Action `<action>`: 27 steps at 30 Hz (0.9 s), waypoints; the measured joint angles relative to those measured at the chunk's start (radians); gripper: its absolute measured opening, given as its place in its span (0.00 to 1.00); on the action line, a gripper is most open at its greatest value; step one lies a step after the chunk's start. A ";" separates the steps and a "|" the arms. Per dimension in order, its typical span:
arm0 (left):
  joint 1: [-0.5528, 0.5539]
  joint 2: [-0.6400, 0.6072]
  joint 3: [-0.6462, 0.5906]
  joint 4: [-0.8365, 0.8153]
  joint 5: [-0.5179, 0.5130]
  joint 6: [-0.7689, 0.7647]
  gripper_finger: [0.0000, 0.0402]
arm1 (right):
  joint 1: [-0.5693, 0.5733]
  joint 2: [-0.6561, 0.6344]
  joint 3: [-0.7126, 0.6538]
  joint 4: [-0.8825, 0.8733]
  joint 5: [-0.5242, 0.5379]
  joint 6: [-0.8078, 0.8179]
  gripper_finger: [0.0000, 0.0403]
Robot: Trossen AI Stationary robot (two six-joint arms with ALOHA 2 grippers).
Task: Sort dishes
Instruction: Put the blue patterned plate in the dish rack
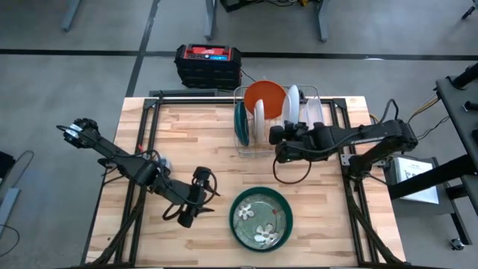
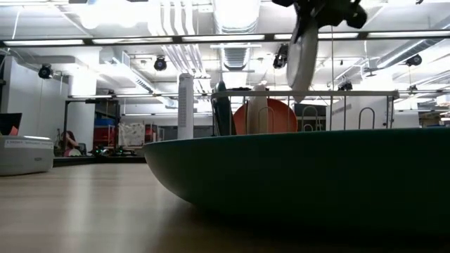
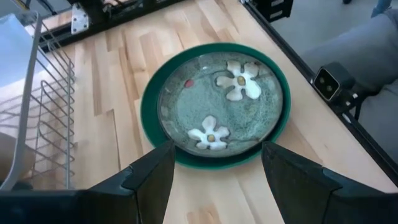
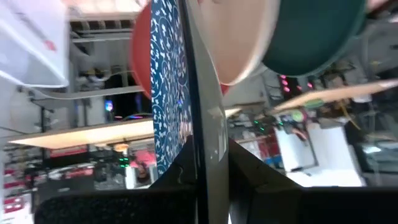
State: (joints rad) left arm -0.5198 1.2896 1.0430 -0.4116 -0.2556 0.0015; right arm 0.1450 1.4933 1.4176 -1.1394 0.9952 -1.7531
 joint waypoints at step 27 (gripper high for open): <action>0.000 -0.001 0.004 -0.038 -0.025 -0.019 0.57 | -0.104 0.114 -0.067 0.238 -0.044 -0.047 0.05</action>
State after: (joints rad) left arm -0.5198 1.2884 1.0473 -0.4499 -0.2806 -0.0171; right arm 0.0410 1.6070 1.3506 -0.9015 0.9510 -1.7997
